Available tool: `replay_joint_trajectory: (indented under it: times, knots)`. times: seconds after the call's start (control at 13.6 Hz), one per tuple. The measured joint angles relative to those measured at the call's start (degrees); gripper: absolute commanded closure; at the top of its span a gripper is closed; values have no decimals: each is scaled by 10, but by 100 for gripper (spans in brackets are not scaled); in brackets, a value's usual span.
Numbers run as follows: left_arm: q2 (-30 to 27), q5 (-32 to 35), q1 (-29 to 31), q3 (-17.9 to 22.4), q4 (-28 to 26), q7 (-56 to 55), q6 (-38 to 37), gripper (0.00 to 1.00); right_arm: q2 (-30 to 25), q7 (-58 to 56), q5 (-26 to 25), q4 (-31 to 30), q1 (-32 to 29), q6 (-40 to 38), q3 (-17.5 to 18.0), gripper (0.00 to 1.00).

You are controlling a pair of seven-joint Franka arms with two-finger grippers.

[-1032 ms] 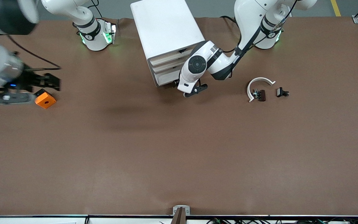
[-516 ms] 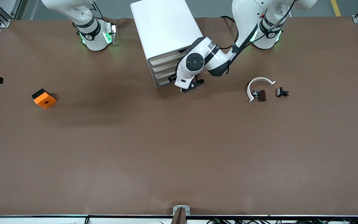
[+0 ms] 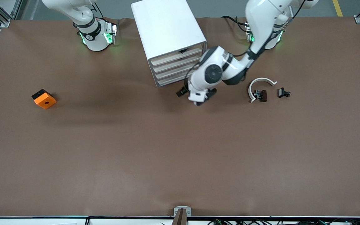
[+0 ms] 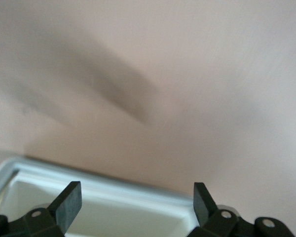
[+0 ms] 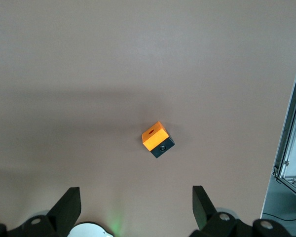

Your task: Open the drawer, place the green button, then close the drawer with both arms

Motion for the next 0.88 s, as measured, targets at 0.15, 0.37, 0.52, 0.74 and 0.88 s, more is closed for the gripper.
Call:
replay_joint_trajectory:
  times: [0.15, 0.37, 0.52, 0.74, 0.88]
  knots:
    - [-26, 28, 63, 0, 9, 5, -5, 0, 0, 0, 0, 2, 0, 0, 0, 0]
    - [-86, 50, 141, 1, 22, 5, -49, 0, 1, 1, 20, 2, 0, -3, 0, 0]
    - [-131, 121, 188, 2, 31, 5, -100, 0, 1, 2, 58, 3, -1, -19, -6, 0]
    - [-180, 248, 244, 2, 89, 6, -251, 0, -2, 1, 65, 5, -2, -26, -10, 0]
    - [-189, 279, 259, 2, 151, 38, -371, 0, -8, 0, 65, 11, -1, -28, -8, 0]
